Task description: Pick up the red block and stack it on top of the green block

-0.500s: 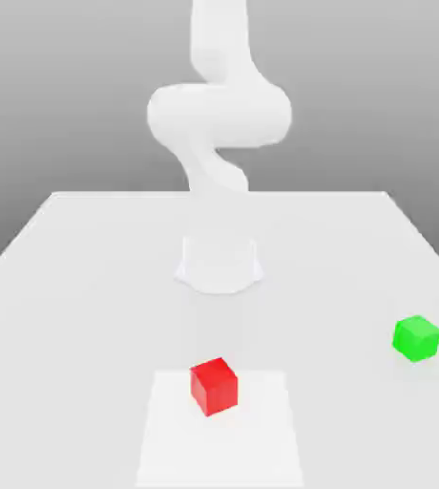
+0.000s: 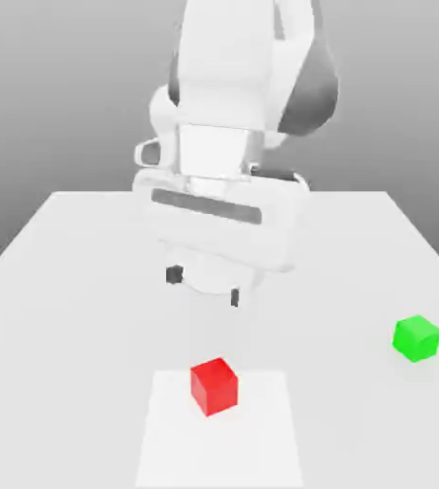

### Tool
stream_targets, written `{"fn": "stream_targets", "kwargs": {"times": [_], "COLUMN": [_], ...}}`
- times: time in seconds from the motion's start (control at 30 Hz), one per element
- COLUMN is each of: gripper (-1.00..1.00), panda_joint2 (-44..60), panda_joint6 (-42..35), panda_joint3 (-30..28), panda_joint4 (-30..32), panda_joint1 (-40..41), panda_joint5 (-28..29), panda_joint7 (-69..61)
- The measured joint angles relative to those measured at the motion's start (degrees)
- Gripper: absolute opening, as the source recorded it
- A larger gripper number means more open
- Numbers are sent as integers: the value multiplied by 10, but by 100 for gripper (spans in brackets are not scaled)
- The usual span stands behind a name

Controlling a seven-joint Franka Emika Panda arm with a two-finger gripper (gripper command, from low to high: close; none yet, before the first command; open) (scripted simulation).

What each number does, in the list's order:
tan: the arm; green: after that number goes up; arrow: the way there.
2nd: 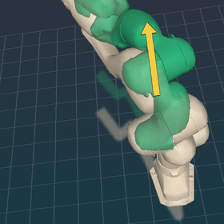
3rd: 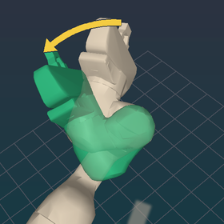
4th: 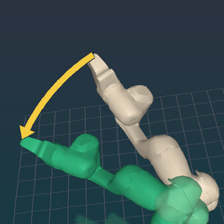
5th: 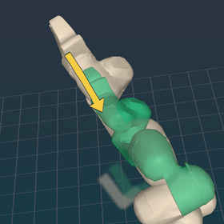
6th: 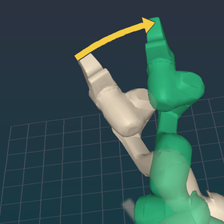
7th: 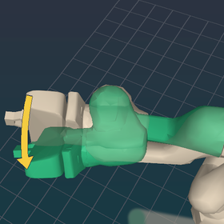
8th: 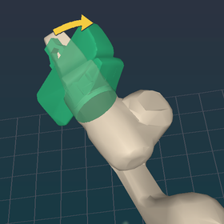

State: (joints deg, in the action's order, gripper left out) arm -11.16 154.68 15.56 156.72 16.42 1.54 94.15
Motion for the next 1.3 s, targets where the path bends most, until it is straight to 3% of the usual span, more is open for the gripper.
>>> {"fn": "stream_targets", "kwargs": {"times": [0.2,0.37,0.5,0.53,0.77,1.13,1.3], "gripper": [0,0,0,-100,-100,-100,-100], "panda_joint2": [100,167,223,235,237,98,76], "panda_joint6": [74,129,175,185,188,73,35], "panda_joint3": [4,-21,-73,-86,-89,-38,25], "panda_joint4": [59,50,43,42,42,63,44], "panda_joint1": [7,-2,-42,-53,-55,-39,-158], "panda_joint5": [-21,41,96,103,106,-24,-44], "panda_joint7": [105,156,196,201,203,108,118]}}
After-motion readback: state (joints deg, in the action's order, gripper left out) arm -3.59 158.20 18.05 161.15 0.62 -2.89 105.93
